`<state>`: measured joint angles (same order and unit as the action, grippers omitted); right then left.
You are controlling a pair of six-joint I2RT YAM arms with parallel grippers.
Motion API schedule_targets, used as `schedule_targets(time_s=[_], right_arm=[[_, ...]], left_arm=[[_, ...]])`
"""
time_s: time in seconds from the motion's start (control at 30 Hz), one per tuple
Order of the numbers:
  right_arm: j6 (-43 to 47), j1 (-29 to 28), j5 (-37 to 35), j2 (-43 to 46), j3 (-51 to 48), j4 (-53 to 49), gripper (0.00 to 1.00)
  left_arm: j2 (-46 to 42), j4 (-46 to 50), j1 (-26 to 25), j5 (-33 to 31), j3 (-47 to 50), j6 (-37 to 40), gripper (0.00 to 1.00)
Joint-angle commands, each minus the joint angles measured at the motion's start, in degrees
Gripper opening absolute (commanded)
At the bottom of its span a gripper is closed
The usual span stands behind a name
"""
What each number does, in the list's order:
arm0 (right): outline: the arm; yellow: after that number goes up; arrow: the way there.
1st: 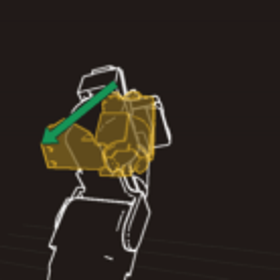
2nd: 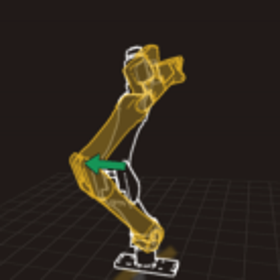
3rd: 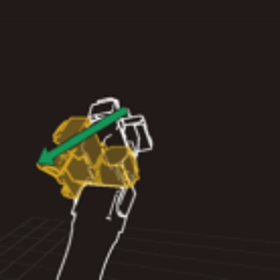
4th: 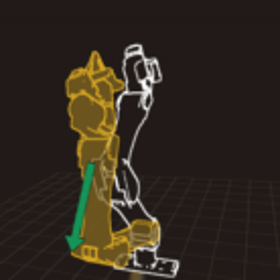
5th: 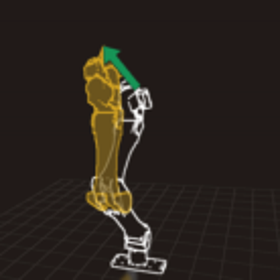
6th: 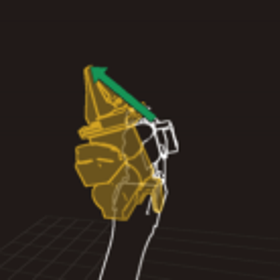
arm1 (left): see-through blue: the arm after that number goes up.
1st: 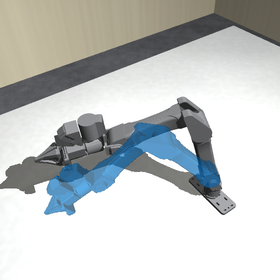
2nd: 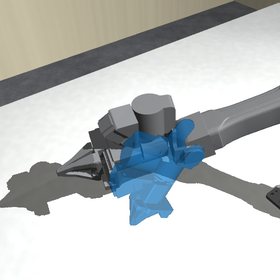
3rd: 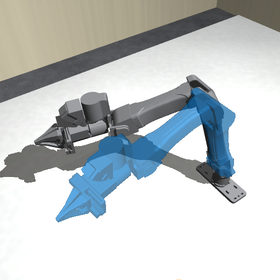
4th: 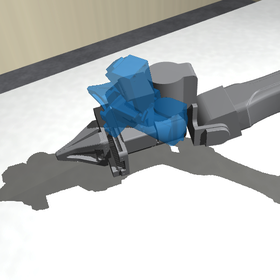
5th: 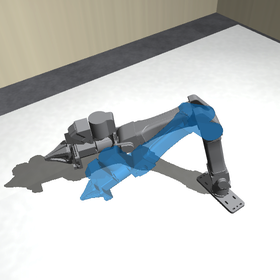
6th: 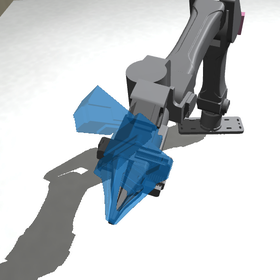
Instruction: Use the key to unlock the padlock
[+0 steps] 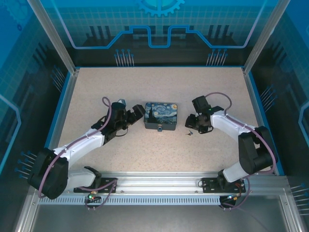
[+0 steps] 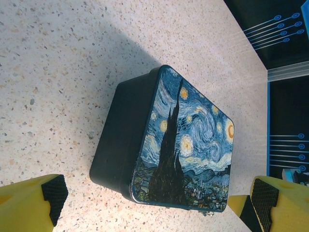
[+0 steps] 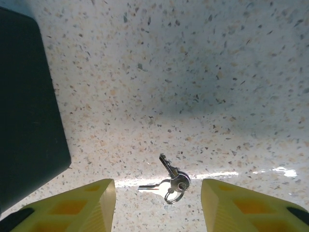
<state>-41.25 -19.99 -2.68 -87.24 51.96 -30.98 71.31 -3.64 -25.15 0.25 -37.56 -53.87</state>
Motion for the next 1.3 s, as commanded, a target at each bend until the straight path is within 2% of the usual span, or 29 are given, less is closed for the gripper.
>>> schedule_targets(time_s=[0.0, 0.37, 0.73, 0.93, 1.27], right_arm=[[-2.6, -1.5, -1.5, -2.5, 0.1, -1.1, 0.51], [-8.7, -4.3, -6.7, -4.8, -1.3, -1.0, 0.49], [-11.7, -5.8, -8.2, -6.6, -1.3, -2.4, 0.44], [-12.9, -6.3, -8.7, -8.7, -1.3, -3.1, 0.38], [-14.6, -6.1, -9.6, -9.9, -1.3, -2.8, 0.39]], left_arm=[[1.3, -0.2, -0.9, 0.7, -0.6, 0.1, 0.99], [4.1, -3.3, -2.9, 1.3, -0.9, -0.3, 0.99], [5.9, -6.3, -2.9, 4.0, -0.6, -0.7, 0.99], [7.5, -7.9, -2.9, 5.7, -1.5, -0.7, 0.99], [9.4, -9.4, -2.9, 7.0, -2.3, -1.0, 0.99]])
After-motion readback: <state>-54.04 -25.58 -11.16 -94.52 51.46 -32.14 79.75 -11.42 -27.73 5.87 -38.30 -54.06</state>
